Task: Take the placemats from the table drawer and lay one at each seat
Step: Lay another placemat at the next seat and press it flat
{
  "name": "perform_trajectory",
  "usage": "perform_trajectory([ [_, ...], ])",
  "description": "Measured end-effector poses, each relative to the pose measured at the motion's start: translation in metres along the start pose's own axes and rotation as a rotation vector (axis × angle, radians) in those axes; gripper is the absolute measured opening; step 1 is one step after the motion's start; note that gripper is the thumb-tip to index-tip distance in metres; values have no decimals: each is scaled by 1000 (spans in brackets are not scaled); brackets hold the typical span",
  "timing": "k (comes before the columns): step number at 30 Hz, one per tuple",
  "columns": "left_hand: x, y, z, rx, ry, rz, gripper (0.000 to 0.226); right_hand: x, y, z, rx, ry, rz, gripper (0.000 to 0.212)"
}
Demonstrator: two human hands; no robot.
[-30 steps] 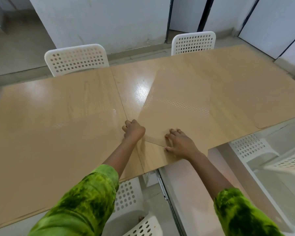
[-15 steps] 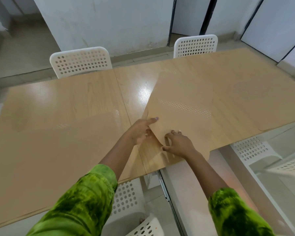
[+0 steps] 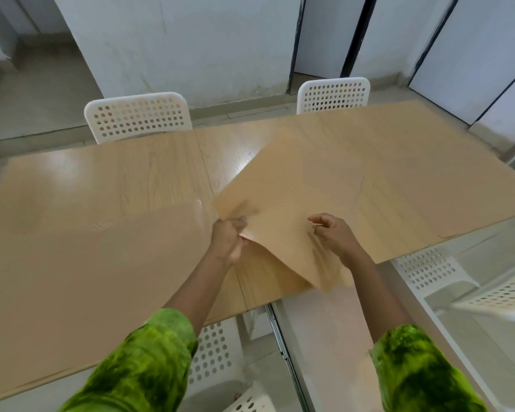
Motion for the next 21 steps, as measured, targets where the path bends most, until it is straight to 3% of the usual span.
perform_trajectory([
  [3, -7, -7, 10, 2, -140, -23, 16, 19, 2, 5, 46, -19, -70, 37],
  [6, 9, -18, -13, -75, 39, -162, 18, 37, 3, 18, 75, -27, -79, 36],
  [8, 1, -16, -27, -99, 189, -59, 21, 38, 4, 24, 96, 6, -54, 34],
  [10, -9, -13, -23, -67, 186, 67, 27, 32, 5, 25, 109, 56, -45, 33],
  [16, -15, -11, 43, -8, 57, -220, 46, -11, 16, -12, 10, 18, 124, 35],
  [21, -50, -24, 109, 47, -37, -315, 41, -22, 25, -51, -40, -117, 163, 50],
])
Point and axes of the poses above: each hand's wrist, its own y-axis towards the middle knuckle, its own x-axis out of the palm, z = x × y, the point moved 10 cm from there along y, towards the middle knuckle, and after that the axes turned 12 degrees about x, right-handed, at the moved point
